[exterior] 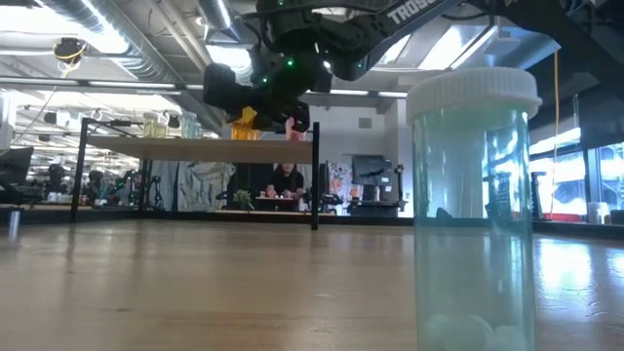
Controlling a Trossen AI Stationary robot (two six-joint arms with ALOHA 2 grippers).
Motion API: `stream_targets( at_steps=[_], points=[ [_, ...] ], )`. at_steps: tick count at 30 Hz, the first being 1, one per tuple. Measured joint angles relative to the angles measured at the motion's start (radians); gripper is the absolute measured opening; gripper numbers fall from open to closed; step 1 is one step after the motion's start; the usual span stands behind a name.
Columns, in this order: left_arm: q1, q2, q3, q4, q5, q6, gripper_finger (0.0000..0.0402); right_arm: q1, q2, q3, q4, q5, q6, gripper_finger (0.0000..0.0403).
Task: Pick and place medicine bottles onto shelf by color
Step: Put the orange pill bottle on the shelf aligned with the orange pill bottle on the shelf
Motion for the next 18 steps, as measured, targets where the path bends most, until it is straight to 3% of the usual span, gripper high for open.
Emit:
stream_targets(
  at_steps=[8,18],
  points=[
    [0.05,0.0,0.0,0.0,0.0,0.0,0.0224,-0.022,0.0,0.001,-0.002,-0.097,0.026,0.0204],
    [0.079,0.0,0.0,0.001,0.0,0.0,0.0224,-0.021,0.0,0.002,-0.037,-0.1,0.023,0.0204]
  ],
)
